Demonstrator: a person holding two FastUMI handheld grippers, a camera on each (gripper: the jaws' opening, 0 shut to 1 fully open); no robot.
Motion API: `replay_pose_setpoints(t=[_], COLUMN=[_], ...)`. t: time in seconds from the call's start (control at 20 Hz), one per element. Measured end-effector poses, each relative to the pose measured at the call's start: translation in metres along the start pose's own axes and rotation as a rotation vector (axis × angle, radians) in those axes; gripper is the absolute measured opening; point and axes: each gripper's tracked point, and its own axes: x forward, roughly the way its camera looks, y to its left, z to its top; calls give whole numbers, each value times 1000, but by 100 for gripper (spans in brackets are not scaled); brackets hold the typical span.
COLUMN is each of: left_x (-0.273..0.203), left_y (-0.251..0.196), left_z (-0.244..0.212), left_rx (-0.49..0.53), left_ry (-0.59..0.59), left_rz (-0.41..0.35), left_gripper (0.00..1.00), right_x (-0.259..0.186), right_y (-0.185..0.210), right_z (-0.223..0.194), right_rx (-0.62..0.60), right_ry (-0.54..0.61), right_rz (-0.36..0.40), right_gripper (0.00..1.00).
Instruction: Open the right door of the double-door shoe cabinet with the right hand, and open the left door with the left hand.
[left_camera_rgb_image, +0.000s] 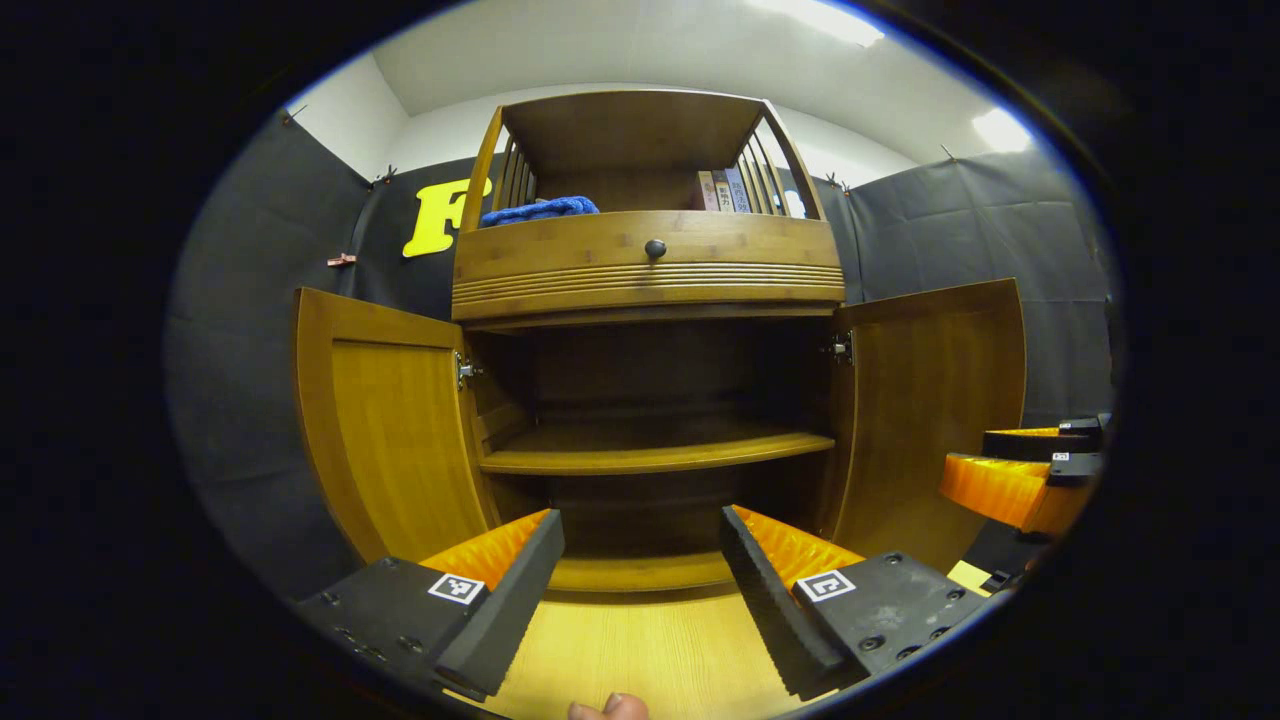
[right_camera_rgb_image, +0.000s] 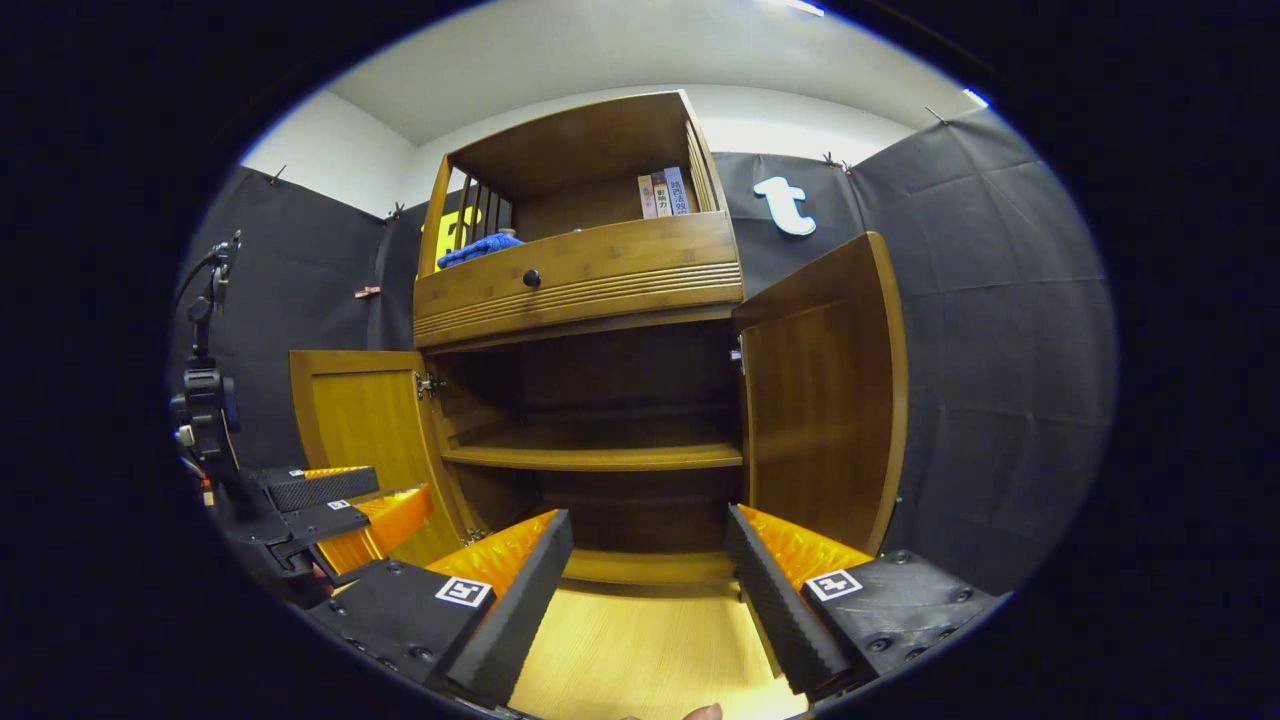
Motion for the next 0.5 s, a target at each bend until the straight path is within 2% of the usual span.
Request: replay_pose_setpoints(t=[0.15, 0.5], left_x=[2, 3], left_y=[-1, 2], left_z=[0, -2], left_rx=[-4, -2], left_ry=[1, 3], left_rz=[-4, 3], left_gripper=[98, 98], right_x=[0, 2], right_y=[0, 1], right_z=[0, -1], right_rx=[0, -2], right_ry=[-1, 0], right_rz=[-1, 0], right_gripper=[98, 100])
